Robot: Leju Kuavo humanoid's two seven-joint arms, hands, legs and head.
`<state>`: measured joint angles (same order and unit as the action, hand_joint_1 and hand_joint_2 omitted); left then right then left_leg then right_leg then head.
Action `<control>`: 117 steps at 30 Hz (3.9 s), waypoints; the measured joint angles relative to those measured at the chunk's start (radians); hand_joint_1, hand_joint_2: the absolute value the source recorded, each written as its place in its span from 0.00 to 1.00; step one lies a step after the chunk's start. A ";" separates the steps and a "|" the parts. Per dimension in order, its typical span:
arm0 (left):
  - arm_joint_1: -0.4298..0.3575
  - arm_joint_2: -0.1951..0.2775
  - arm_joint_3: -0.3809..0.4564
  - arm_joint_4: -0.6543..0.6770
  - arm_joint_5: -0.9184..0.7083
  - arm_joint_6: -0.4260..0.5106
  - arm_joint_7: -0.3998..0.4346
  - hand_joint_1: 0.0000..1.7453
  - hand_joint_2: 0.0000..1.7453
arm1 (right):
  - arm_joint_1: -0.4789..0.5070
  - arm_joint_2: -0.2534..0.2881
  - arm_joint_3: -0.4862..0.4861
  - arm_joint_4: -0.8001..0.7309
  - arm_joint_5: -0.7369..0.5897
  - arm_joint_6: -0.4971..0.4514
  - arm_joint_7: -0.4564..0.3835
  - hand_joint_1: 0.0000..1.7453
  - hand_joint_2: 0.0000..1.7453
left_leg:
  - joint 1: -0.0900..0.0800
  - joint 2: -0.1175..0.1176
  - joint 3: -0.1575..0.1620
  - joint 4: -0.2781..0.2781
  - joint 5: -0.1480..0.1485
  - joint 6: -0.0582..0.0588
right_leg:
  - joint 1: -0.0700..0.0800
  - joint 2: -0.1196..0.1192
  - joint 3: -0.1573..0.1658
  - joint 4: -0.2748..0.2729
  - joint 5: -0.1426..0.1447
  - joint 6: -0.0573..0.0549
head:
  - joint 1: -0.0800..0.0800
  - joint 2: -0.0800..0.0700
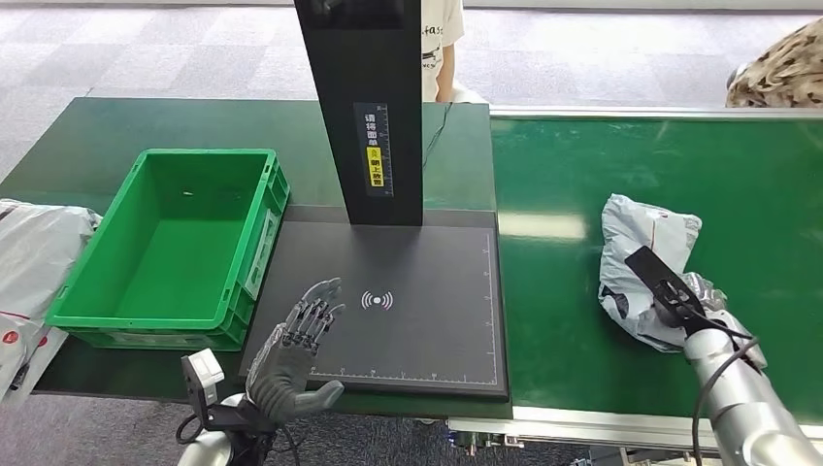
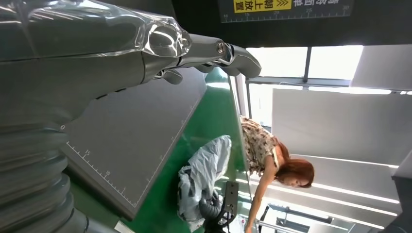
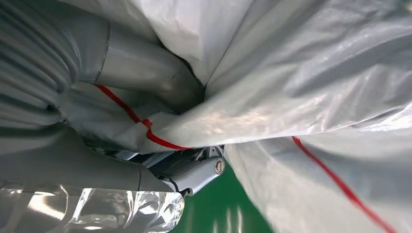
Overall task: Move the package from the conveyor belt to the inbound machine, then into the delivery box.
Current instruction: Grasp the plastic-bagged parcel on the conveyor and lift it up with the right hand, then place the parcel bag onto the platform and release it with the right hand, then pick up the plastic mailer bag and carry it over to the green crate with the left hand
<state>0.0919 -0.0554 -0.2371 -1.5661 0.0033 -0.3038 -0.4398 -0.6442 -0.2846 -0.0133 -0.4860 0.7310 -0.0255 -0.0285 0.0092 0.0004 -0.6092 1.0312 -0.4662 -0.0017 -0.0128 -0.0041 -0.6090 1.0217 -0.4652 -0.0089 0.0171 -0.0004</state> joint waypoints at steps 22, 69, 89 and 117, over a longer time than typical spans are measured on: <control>0.013 -0.018 0.016 -0.026 -0.012 -0.001 -0.053 0.00 1.00 | 0.281 0.137 -0.051 -0.672 -0.216 -0.127 -0.418 1.00 1.00 | 0.000 -0.003 -0.002 0.000 -0.001 0.000 | 0.000 -0.003 -0.001 0.000 -0.002 0.002 | 0.000 0.000; -0.131 0.019 -0.060 0.162 0.117 0.034 -0.086 0.00 1.00 | 0.366 0.205 0.444 -0.763 -0.405 -0.042 -0.639 0.00 1.00 | 0.000 -0.002 -0.001 0.000 -0.001 0.000 | 0.000 -0.002 -0.001 0.000 -0.002 0.001 | 0.000 0.000; -0.214 0.062 -0.087 0.284 -0.300 0.329 -0.047 0.00 1.00 | 0.571 0.233 0.226 -0.966 -0.731 0.245 -0.644 0.00 1.00 | 0.000 -0.002 -0.001 0.000 -0.001 0.000 | 0.000 -0.002 -0.001 0.000 -0.002 0.001 | 0.000 0.000; -0.297 0.099 -0.199 0.313 -0.743 0.541 0.005 0.00 1.00 | 0.589 0.261 0.145 -0.991 -0.749 0.282 -0.595 0.00 1.00 | -0.001 -0.002 -0.001 0.000 -0.001 0.000 | 0.000 -0.002 -0.001 0.000 -0.002 0.002 | 0.000 0.000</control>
<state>-0.2055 0.0432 -0.4358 -1.2529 -0.7397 0.2373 -0.4345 -0.0555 -0.0237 0.1318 -1.4770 -0.0181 0.2567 -0.6238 0.0085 -0.0014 -0.6100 1.0312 -0.4669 -0.0018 -0.0131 -0.0061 -0.6097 1.0213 -0.4674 -0.0072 0.0171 -0.0004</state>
